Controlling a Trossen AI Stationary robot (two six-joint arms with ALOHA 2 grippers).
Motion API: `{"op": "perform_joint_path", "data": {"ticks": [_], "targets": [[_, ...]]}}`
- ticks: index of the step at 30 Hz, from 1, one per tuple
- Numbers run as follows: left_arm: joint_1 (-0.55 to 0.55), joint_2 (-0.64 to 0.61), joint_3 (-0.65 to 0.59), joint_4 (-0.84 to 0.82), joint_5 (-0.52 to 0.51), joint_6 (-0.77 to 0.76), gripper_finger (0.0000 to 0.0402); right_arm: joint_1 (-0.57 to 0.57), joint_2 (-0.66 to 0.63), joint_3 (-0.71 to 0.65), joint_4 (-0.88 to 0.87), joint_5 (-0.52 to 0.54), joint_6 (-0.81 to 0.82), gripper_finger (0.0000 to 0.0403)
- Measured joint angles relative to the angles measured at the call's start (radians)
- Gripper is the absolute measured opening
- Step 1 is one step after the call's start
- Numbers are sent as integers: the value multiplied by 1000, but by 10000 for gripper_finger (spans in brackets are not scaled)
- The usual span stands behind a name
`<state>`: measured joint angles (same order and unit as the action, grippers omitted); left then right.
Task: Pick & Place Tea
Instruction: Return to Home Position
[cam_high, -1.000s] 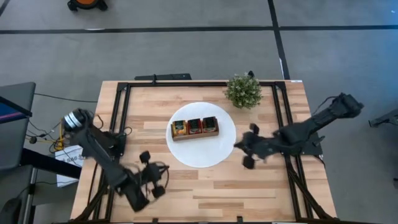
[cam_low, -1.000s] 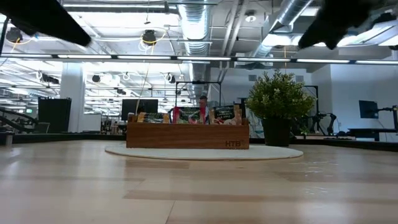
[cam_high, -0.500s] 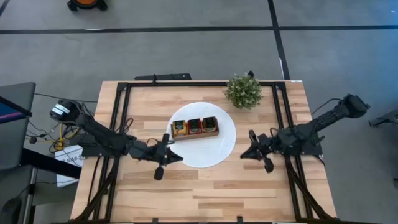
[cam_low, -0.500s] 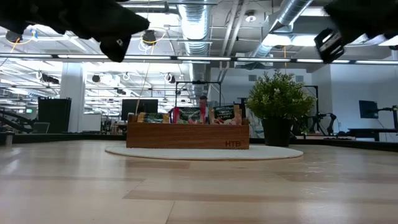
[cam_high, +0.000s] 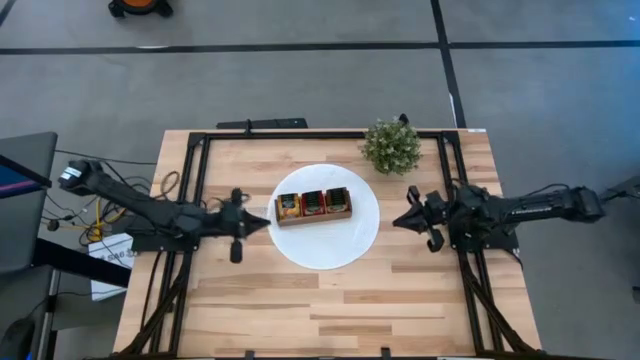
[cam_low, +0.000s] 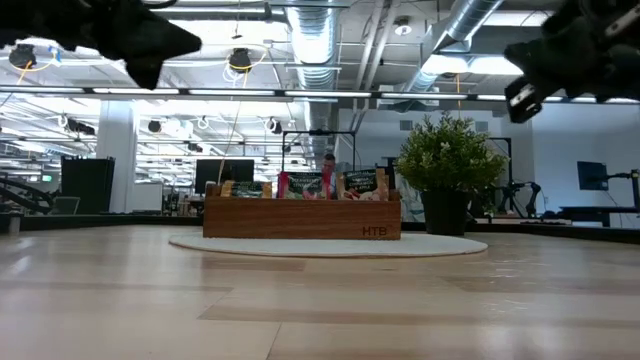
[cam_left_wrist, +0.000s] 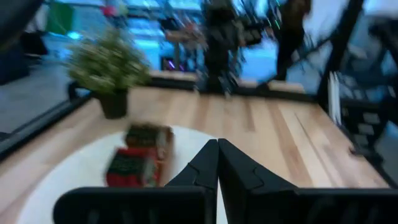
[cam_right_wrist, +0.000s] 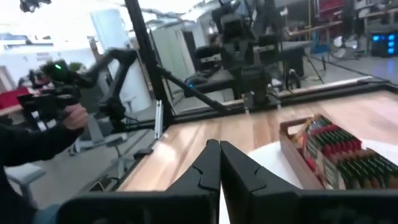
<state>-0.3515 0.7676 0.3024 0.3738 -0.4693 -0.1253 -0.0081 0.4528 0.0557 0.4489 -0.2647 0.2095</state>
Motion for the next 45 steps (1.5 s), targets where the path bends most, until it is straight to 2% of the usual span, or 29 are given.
{"op": "perform_joint_path", "data": {"ticks": [4, 8, 10, 17, 20, 23, 28, 32, 35, 41, 45], "targets": [[0, -172, -69, -40, -59, -10, 0, 64, -127, -47, -38, 57, 4, 0], [5, -355, -123, -144, -35, 0, 0, 147, -231, -47, -182, 168, -12, 0], [22, -444, -153, -195, -31, 0, 0, 183, -277, -47, -237, 190, -15, 0], [188, -703, -277, -269, 151, -29, 0, 288, -385, -48, -336, 242, -1, 0], [270, -767, -294, -313, 256, -64, 0, 322, -421, -48, -389, 278, 1, 0], [324, -767, -295, -320, 393, -69, 0, 354, -448, -48, -427, 312, 7, 0], [371, -767, -297, -337, 409, -54, 0, 382, -451, -49, -427, 322, -68, 0], [375, -763, -297, -341, 432, -46, 0, 336, -451, -49, -424, 340, -156, 0], [375, -763, -298, -342, 432, -46, 0, 236, -451, -49, -424, 334, -188, 0], [375, -763, -298, -345, 432, -55, 0, -8, -447, -49, -428, 182, -165, 0], [375, -763, -299, -347, 433, -68, 0, -42, -415, -49, -420, 139, -122, 0]]}}
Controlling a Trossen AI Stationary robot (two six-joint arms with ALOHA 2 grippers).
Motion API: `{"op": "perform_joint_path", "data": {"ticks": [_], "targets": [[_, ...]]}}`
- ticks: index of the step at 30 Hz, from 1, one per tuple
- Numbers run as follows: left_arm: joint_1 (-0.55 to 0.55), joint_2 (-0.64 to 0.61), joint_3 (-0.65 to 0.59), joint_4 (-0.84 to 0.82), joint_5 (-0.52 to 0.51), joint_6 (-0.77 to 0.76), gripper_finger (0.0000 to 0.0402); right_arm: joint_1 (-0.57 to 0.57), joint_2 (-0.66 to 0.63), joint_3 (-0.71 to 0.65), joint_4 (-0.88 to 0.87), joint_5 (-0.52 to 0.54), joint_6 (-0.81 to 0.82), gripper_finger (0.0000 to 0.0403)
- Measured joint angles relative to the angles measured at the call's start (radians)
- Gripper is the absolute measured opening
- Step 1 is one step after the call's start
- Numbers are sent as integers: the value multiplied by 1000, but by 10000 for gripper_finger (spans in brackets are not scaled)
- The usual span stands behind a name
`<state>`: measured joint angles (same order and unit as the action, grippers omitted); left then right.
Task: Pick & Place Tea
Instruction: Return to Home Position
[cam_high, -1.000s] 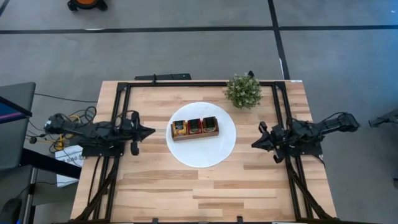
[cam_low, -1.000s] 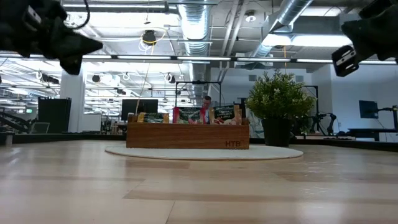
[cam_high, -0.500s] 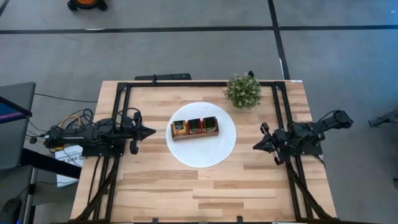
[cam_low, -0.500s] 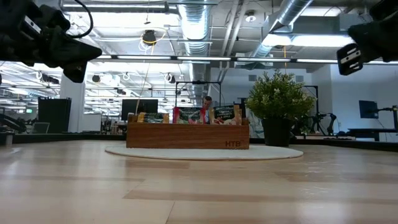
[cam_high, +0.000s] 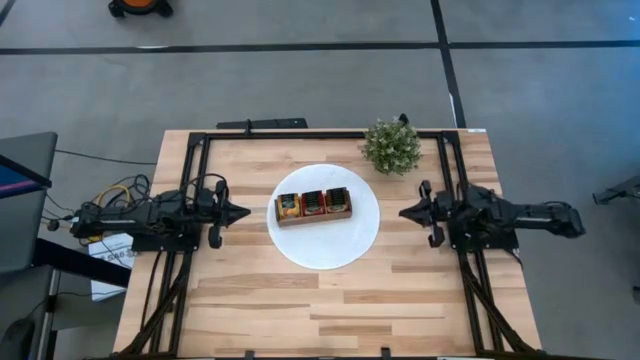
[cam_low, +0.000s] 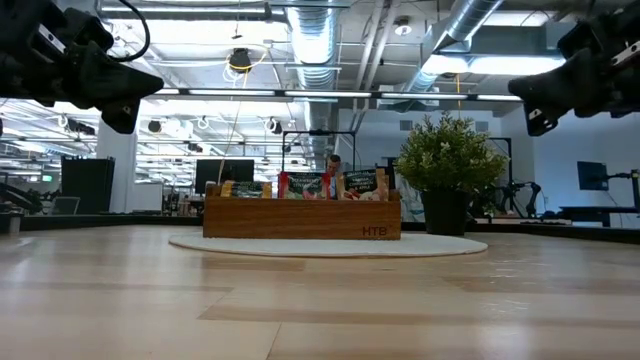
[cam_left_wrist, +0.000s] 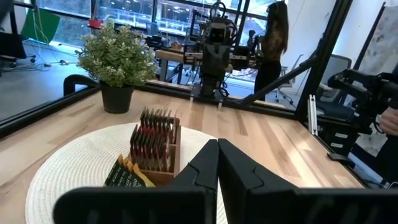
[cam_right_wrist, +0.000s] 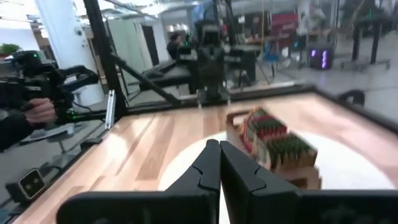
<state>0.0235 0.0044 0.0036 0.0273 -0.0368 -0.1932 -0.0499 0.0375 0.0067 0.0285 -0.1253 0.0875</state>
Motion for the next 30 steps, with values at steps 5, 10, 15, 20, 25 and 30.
{"op": "perform_joint_path", "data": {"ticks": [5, 10, 15, 20, 25, 30], "targets": [[0, 0, 0, -1, 0, 16, 0, 48, 83, 0, -1, 10, -46, 0], [0, 2, -1, -2, -8, 45, 0, 65, 94, 0, -6, 51, -65, 0], [0, 3, -1, -3, -9, 45, 0, 10, -30, 0, -6, 54, -102, 0], [0, 3, -1, -3, -10, 41, 0, -66, -23, 3, -14, 45, -97, 0], [0, 11, -1, -3, -12, 25, 0, -81, -20, 4, -13, 18, -71, 0], [0, 23, -1, -3, -21, 24, 0, -64, -19, 5, -15, 20, -69, 0]]}}
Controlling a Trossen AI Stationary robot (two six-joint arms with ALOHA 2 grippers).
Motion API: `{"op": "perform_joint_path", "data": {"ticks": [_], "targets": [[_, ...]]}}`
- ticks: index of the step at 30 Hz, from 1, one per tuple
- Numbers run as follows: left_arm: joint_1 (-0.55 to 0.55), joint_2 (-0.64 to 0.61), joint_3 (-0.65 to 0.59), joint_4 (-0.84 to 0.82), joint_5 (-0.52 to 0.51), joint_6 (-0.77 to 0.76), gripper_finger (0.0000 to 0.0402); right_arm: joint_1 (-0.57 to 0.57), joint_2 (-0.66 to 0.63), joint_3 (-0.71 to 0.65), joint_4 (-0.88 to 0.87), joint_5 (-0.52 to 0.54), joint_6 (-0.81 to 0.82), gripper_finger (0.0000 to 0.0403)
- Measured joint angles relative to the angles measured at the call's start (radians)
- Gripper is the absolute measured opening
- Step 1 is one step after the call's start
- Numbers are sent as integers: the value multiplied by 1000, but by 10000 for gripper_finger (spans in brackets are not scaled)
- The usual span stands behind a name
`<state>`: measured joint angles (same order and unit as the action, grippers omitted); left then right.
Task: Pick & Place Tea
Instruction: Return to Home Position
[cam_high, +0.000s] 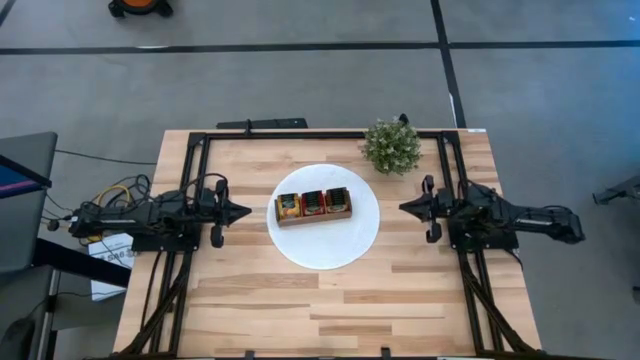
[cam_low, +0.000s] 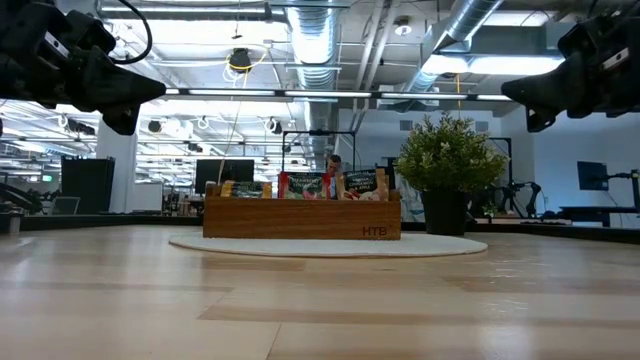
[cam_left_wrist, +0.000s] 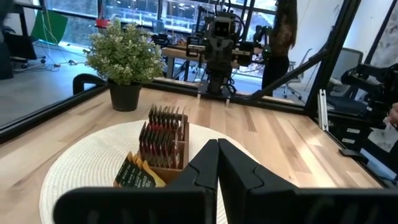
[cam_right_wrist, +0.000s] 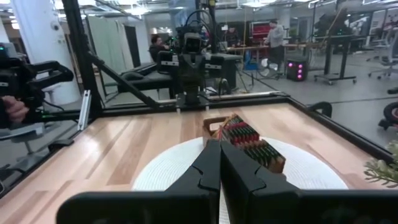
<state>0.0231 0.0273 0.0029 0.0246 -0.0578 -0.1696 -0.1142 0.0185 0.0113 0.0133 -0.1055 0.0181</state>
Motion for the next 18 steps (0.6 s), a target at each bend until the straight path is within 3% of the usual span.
{"op": "perform_joint_path", "data": {"ticks": [18], "targets": [[0, 0, 0, 1, -2, -3, 0, 10, 0, 2, -5, 1, 0, 0]]}}
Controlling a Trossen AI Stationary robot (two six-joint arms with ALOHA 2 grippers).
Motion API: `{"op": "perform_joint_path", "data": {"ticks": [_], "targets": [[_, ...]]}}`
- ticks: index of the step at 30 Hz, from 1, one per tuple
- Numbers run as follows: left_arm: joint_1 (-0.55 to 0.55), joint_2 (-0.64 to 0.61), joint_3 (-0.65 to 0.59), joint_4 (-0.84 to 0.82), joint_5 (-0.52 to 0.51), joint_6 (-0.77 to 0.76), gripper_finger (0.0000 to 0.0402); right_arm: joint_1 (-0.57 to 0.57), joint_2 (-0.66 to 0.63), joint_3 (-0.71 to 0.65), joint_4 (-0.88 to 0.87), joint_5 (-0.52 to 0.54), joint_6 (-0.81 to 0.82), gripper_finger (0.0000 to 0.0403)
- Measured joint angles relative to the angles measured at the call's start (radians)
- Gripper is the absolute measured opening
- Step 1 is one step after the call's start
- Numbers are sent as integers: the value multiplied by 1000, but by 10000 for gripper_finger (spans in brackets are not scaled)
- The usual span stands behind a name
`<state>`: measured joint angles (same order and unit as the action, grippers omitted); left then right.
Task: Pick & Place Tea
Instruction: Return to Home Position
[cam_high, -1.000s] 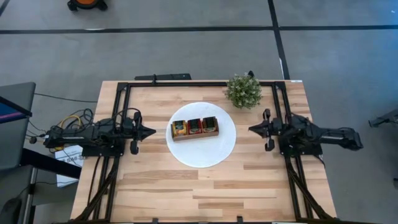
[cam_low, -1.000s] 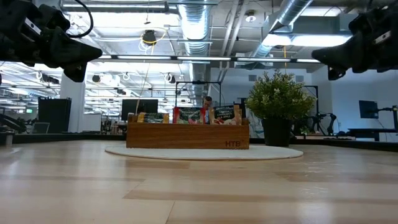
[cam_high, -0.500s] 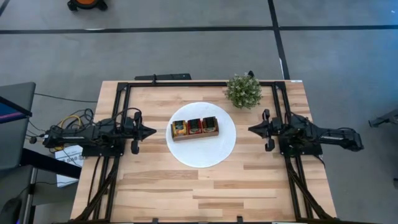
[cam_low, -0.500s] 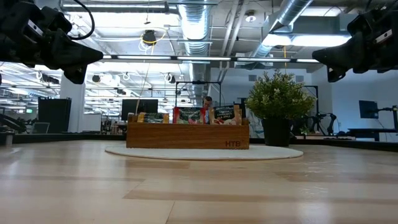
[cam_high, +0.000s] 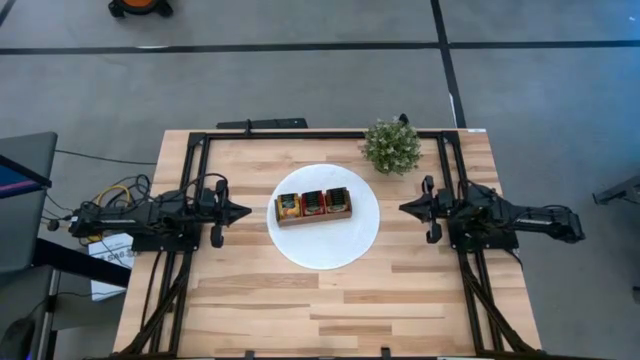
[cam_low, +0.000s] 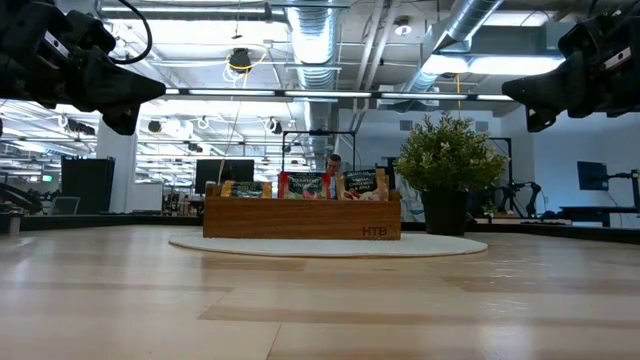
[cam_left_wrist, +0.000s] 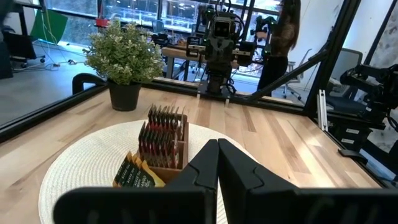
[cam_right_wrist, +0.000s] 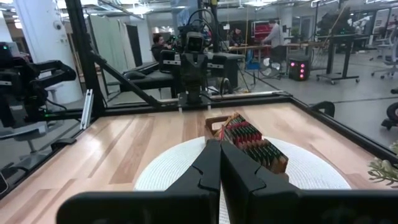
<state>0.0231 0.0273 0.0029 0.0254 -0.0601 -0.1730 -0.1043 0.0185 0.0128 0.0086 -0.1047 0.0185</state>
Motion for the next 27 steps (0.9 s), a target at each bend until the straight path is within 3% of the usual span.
{"op": "perform_joint_path", "data": {"ticks": [9, 19, 27], "targets": [[-1, -4, 0, 0, 0, -5, 0, 0, 0, 0, 0, 0, 0, 0], [-1, -27, 0, -7, 65, 171, 0, 0, 0, 0, 0, 0, 0, 0], [-1, -19, 0, -8, 61, 101, 0, 0, 0, 1, 0, 0, 0, 0]]}}
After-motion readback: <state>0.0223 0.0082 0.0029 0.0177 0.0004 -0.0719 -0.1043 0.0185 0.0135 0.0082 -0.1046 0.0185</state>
